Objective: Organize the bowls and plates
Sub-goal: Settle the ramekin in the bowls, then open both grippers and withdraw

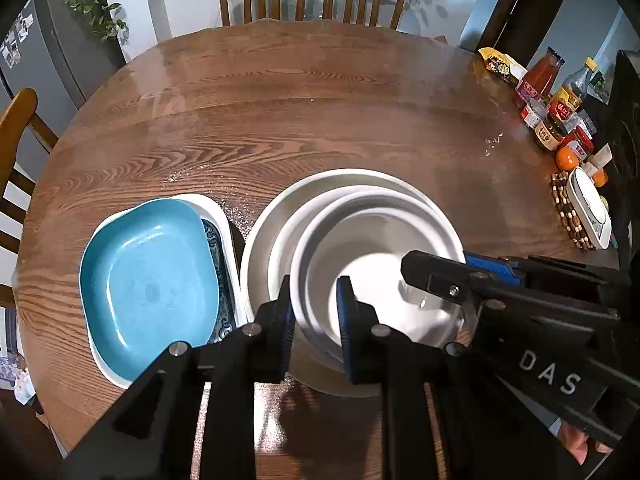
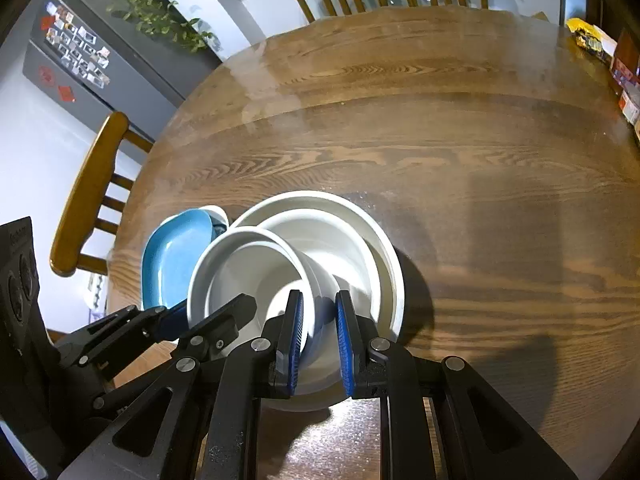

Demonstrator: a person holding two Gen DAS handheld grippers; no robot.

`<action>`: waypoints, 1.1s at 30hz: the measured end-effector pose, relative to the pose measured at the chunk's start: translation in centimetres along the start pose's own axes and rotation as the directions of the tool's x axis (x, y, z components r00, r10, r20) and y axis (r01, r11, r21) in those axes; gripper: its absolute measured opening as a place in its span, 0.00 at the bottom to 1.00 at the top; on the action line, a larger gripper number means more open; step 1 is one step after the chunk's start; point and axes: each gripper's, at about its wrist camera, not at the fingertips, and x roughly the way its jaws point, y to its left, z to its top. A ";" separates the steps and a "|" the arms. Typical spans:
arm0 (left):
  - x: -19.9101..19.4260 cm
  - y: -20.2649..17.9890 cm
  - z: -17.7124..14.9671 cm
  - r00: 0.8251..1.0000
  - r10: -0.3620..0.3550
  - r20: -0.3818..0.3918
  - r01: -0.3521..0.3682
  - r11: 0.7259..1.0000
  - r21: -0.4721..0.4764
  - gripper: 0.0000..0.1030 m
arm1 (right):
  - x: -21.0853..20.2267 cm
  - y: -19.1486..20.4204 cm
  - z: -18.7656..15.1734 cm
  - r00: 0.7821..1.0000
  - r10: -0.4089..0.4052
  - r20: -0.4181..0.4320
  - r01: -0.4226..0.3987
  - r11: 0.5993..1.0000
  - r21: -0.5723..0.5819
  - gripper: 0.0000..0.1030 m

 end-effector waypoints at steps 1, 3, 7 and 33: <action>0.1 0.0 0.0 1.000 0.000 -0.002 0.000 1.000 0.000 0.16 | 0.1 0.0 0.0 1.000 -0.001 -0.001 0.001 1.000 0.001 0.18; 0.2 0.0 0.0 1.000 0.000 -0.005 0.000 1.000 0.001 0.16 | 0.1 0.0 0.0 1.000 -0.004 -0.003 0.004 1.000 0.000 0.18; 0.3 0.1 0.1 1.000 0.003 -0.010 -0.003 1.000 0.001 0.16 | 0.3 0.0 0.1 1.000 -0.004 -0.008 0.004 1.000 0.001 0.18; 1.2 0.5 0.2 0.999 0.014 -0.038 -0.014 1.000 0.007 0.16 | 1.1 -0.3 0.3 0.999 -0.010 -0.030 0.010 1.000 0.000 0.18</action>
